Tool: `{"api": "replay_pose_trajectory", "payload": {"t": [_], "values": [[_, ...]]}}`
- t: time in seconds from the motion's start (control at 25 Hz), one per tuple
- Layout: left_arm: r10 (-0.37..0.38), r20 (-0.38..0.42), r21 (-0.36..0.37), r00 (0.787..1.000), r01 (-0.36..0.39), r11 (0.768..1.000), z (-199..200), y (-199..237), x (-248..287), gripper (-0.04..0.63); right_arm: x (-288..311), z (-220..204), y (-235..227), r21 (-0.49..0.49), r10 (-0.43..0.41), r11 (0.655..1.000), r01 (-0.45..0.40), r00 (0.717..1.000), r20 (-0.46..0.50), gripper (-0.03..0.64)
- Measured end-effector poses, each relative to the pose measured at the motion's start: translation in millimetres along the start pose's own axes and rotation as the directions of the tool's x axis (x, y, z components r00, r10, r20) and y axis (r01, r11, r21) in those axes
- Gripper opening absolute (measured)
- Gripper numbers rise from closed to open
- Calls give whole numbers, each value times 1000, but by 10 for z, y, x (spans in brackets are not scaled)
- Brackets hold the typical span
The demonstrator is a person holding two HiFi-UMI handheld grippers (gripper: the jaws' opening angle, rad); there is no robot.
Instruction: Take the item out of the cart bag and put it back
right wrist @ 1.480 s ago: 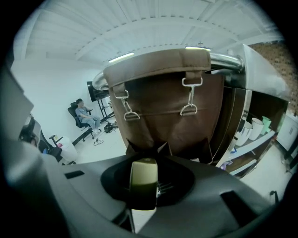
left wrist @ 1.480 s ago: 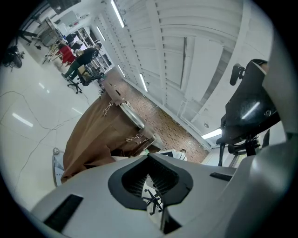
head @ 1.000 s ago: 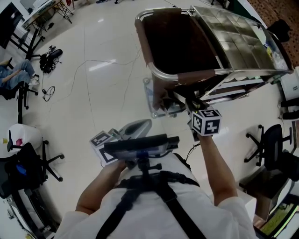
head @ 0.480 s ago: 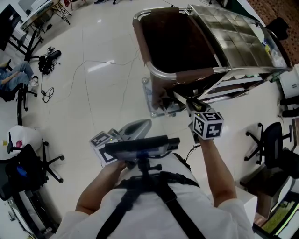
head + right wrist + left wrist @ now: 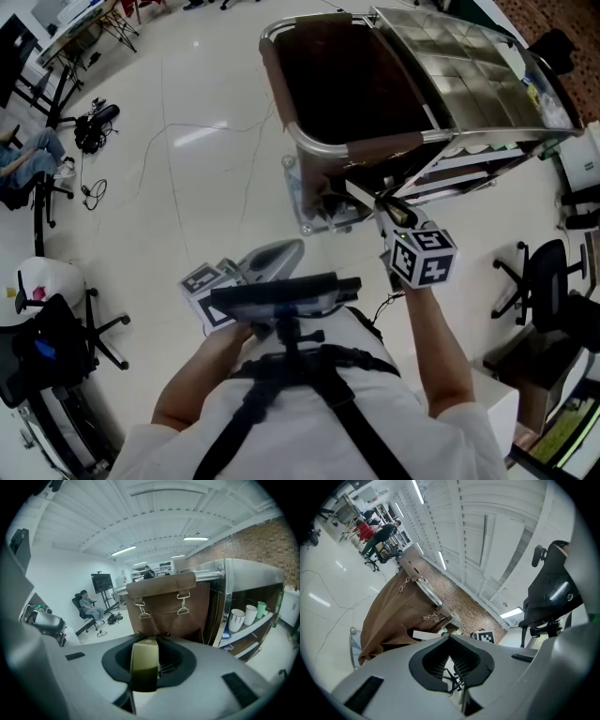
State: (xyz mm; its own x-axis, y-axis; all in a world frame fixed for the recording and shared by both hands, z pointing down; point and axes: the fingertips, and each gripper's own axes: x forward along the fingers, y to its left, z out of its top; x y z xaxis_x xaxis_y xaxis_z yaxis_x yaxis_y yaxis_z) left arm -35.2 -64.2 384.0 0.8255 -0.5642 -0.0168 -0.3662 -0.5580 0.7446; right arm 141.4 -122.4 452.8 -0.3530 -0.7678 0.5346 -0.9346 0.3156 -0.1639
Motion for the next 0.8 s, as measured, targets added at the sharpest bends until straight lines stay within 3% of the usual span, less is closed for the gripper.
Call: {"api": "replay_pose_trajectory", "payload": {"t": [0.8], "values": [[-3, 4, 4, 1000, 2, 1000, -6, -13, 12, 2, -206, 123, 70, -12, 13, 1000, -13, 999, 41, 75]]}}
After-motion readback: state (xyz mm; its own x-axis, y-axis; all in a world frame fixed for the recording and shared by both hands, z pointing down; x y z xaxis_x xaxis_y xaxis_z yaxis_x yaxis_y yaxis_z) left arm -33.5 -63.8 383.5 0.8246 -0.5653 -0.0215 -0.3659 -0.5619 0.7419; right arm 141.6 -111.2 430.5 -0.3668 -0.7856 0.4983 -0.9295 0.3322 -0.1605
